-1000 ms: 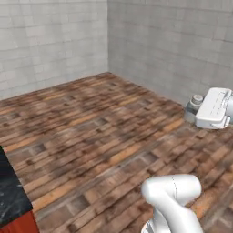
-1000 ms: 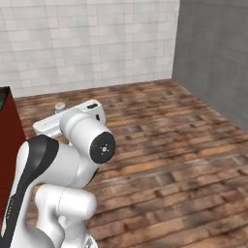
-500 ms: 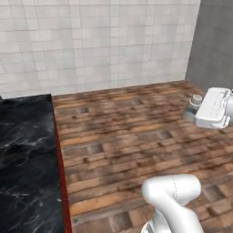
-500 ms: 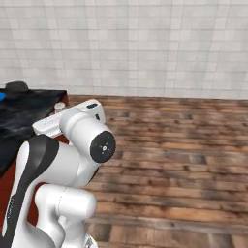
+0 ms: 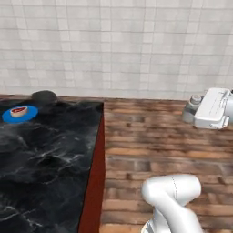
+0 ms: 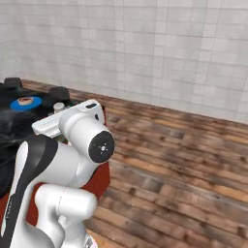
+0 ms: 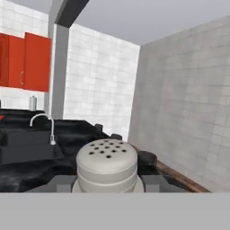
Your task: Retrieve the shaker from the cabinet and place it next the steak on a plate on the dining table.
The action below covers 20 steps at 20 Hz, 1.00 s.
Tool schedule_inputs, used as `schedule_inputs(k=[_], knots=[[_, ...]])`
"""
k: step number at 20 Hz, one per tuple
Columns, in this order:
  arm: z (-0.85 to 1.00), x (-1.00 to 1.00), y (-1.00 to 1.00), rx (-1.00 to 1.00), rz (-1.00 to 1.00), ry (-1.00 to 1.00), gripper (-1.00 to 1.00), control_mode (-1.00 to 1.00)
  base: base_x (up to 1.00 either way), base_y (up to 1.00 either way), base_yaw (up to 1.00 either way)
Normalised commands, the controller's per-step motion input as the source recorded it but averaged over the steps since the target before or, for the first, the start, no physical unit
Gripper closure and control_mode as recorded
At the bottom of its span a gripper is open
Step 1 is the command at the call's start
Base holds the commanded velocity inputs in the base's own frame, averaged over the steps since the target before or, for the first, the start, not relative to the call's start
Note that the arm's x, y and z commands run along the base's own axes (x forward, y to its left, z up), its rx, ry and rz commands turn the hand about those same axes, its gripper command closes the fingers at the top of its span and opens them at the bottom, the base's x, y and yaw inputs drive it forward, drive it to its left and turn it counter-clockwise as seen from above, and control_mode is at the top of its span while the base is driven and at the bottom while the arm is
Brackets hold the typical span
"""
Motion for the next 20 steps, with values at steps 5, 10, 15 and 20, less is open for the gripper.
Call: schedule_inputs(k=[5, 10, 15, 20], knots=[[0.00, 0.00, 0.00, 0.00, 0.00, 0.00, 1.00, 1.00, 1.00, -0.15, 0.59], [0.00, 0.00, 0.00, 0.00, 0.00, 0.00, 1.00, 1.00, 1.00, -0.18, 0.60], [0.00, 0.00, 0.00, 0.00, 0.00, 0.00, 1.00, 1.00, 1.00, -0.20, 0.60], [0.00, 0.00, 0.00, 0.00, 0.00, 0.00, 1.00, 1.00, 1.00, -0.23, 0.61]])
